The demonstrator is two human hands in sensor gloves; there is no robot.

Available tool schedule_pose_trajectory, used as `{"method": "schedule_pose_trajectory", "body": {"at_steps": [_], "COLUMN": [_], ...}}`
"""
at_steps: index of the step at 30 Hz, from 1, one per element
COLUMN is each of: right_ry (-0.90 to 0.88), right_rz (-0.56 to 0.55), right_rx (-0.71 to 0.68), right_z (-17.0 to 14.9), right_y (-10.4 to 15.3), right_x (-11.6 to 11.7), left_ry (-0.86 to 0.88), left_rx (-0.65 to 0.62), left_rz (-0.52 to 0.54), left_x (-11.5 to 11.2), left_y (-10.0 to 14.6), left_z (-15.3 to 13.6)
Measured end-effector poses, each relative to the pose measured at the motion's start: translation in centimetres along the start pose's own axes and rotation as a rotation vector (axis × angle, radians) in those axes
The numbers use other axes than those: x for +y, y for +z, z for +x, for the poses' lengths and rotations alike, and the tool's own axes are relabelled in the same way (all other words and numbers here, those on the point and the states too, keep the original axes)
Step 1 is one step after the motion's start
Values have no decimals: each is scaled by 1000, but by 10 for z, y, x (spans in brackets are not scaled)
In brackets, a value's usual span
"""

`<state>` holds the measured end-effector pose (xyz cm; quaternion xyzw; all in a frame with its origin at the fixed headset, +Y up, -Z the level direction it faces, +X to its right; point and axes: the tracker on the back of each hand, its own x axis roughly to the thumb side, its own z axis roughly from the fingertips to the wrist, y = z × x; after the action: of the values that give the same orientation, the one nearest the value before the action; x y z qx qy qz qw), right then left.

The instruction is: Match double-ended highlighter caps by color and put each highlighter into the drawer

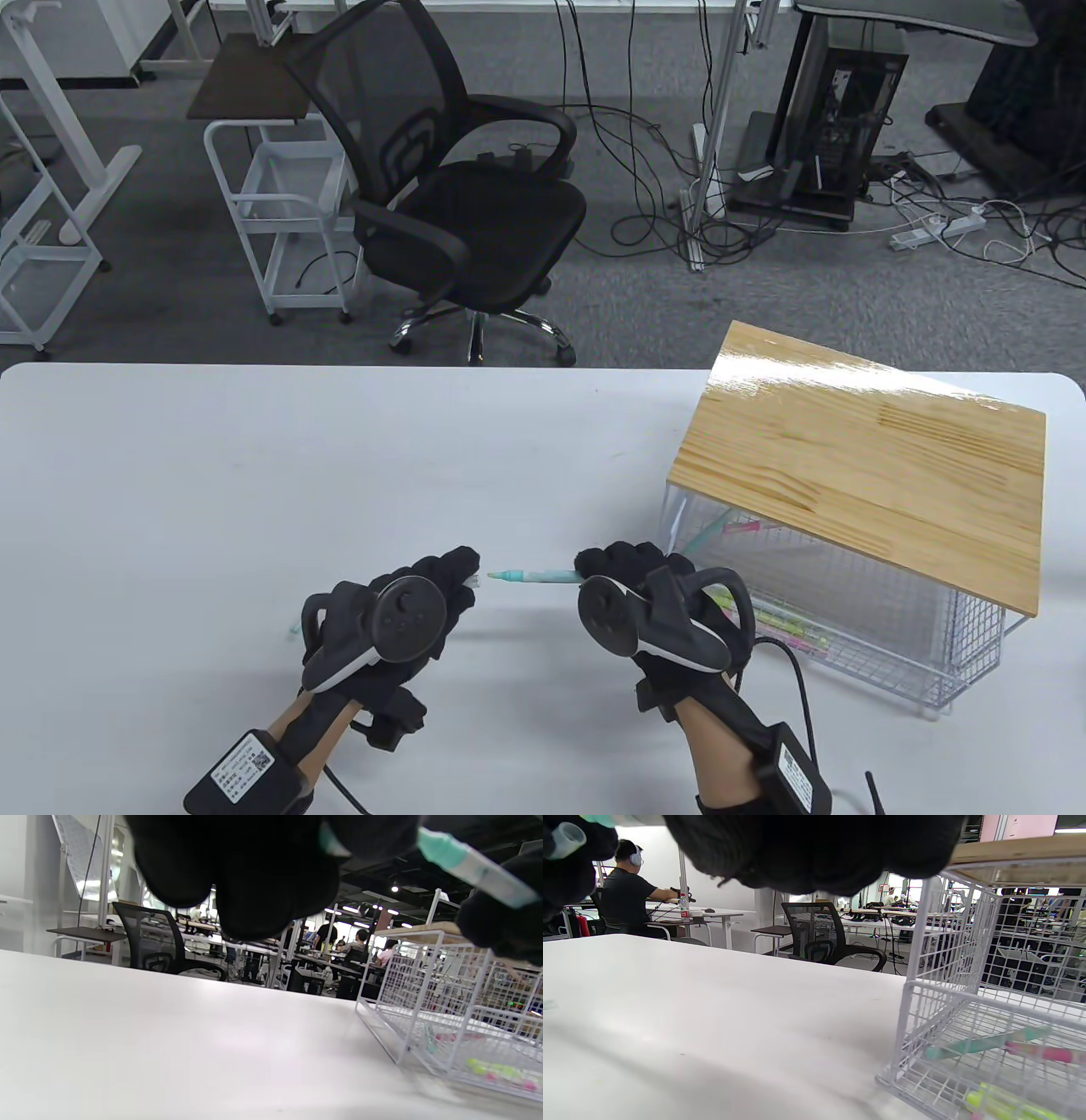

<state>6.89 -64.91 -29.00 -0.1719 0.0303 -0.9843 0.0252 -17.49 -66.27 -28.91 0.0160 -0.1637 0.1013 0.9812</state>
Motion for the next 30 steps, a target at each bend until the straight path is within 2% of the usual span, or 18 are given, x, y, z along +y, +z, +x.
{"method": "schedule_pose_trajectory", "body": {"at_steps": [17, 30], "right_ry": [21, 21], "right_rz": [33, 64], "right_rx": [-32, -60], "right_z": [10, 15], "right_y": [-2, -3], "right_x": [4, 8], "left_ry": [-42, -62], "left_rx": [-36, -74], "left_rz": [-9, 33], "left_x": [-6, -7], "left_y": [1, 3], "left_z": [8, 12]}}
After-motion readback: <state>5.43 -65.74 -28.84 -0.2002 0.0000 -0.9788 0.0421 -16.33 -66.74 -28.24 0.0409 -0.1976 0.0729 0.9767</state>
